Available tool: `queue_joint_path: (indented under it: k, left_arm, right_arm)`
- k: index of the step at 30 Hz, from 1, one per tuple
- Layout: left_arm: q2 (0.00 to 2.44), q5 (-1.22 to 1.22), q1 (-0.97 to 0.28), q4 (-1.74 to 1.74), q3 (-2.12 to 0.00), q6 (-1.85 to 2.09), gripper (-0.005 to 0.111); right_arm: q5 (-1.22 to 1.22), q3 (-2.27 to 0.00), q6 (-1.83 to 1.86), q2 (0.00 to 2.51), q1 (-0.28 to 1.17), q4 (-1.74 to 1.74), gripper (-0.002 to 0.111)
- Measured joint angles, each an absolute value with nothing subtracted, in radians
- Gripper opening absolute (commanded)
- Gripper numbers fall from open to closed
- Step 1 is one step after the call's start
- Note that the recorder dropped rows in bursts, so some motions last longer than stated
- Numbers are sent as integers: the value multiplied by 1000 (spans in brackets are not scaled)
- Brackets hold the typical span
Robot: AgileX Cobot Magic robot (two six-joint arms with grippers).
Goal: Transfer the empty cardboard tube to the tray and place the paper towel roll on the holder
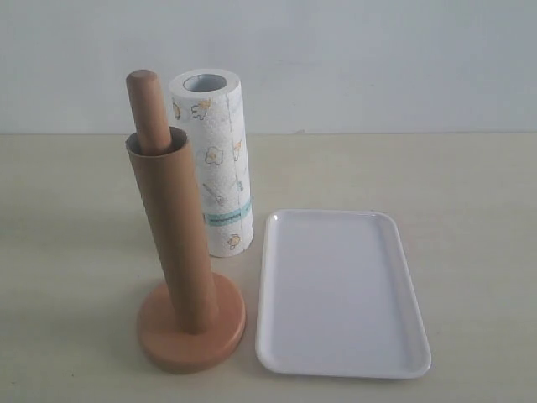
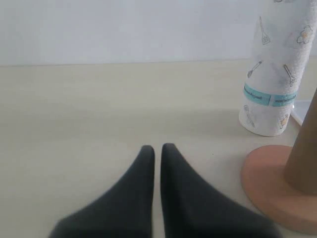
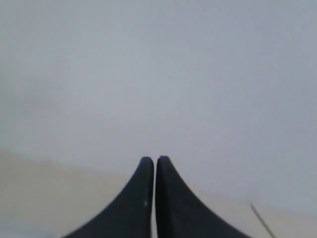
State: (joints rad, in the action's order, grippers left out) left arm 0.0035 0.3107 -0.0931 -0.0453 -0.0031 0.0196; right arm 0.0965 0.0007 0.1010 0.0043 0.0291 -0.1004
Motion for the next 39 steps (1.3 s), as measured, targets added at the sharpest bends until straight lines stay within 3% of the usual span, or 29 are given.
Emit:
queue_joint_path:
  k: [3, 8, 14, 16, 23, 28, 33, 39]
  left_arm:
    - [4, 311, -93, -45, -3, 20, 4]
    - [4, 311, -93, -45, -3, 20, 4]
    - [4, 311, -93, -45, -3, 20, 4]
    - [4, 311, -93, -45, -3, 20, 4]
    - [4, 311, -93, -45, -3, 20, 4]
    - [4, 311, -93, -45, -3, 20, 4]
    - [4, 311, -93, -45, -3, 20, 4]
    - [4, 311, -93, -45, -3, 20, 4]
  right_arm:
    - [341, -15, 0, 4, 29, -106, 1]
    - [192, -245, -151, 121, 29, -239, 1]
    - [60, -449, -249, 480, 72, -288, 1]
    - [44, -457, -251, 581, 142, -288, 1]
    - [24, -459, -100, 907, 624, -292, 1]
    - [77, -459, -66, 1029, 858, -296, 1]
    - [225, -459, -65, 1067, 969, -296, 1]
    - [268, -459, -81, 1069, 986, -298, 1]
